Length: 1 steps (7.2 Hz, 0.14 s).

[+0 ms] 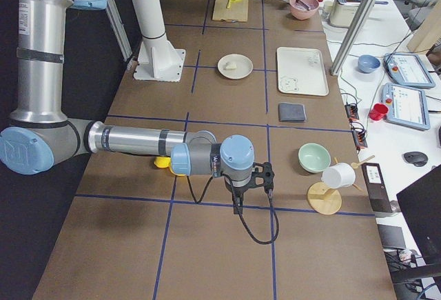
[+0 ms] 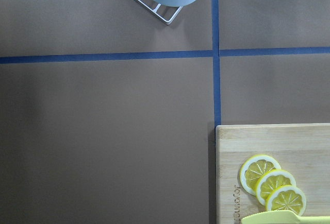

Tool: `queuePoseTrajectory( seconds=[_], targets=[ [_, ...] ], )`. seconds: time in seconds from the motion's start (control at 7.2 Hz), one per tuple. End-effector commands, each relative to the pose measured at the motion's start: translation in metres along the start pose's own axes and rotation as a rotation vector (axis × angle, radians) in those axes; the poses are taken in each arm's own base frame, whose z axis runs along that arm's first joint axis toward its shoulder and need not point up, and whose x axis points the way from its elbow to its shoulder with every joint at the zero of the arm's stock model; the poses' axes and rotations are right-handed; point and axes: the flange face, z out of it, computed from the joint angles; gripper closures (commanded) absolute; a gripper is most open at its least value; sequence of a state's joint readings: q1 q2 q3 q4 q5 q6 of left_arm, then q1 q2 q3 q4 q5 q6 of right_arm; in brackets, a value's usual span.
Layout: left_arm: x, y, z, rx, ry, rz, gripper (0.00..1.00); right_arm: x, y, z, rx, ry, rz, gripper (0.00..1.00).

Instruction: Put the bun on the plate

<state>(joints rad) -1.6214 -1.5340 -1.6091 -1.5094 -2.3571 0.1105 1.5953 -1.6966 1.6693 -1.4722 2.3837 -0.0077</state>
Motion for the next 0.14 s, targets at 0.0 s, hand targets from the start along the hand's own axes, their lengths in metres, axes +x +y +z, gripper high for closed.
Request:
queuePoseTrajectory(
  seconds=[0.0],
  targets=[
    [-0.0004,0.0001,-0.0005,0.001,0.001,-0.001,0.00,-0.0006,-0.0003,-0.0015,0.004,0.000,-0.002,0.00]
  ],
)
